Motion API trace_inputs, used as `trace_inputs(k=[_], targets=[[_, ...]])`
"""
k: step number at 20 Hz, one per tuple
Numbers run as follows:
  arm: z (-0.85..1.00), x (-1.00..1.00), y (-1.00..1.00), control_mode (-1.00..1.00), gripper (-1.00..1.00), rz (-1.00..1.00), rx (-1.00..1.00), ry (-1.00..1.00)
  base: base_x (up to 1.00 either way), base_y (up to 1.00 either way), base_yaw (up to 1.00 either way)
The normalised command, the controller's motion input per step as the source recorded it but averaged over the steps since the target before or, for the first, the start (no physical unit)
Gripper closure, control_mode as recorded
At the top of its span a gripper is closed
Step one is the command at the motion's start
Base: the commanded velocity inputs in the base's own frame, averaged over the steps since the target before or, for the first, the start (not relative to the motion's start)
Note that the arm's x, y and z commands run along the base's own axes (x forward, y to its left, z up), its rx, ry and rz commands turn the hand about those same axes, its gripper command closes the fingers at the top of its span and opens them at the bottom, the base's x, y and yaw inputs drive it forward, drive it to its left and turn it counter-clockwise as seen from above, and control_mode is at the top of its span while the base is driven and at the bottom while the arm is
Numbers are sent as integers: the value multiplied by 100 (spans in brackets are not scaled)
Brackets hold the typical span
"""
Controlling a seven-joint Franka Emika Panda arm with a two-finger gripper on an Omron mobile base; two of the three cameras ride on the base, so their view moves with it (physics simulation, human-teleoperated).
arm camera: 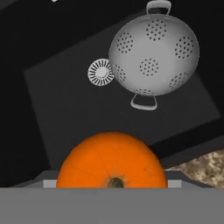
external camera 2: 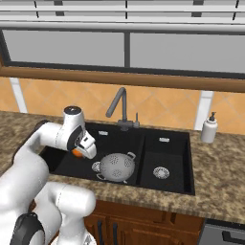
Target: Put the colander in the sink, put the orange in the colander, and turn on the sink faucet and pour water over the colander.
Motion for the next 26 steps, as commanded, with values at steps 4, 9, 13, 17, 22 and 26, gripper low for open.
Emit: trace_inputs(k=[4, 9, 13, 17, 22, 26], targets=[[-32, 36, 0, -100, 100, -18, 0, -4, 0, 0, 0], [-27, 29, -4, -100, 100, -19, -1, -1, 0, 0, 0], [-19, 28, -15, -100, 100, -17, 0, 0, 0, 0, 0], [-6, 10, -47, -100, 100, -7, 0, 0, 0, 0, 0], [-12, 0, -64, -100, 100, 0, 0, 0, 0, 0, 0], [-37, 3, -37, -100, 100, 0, 0, 0, 0, 0, 0]])
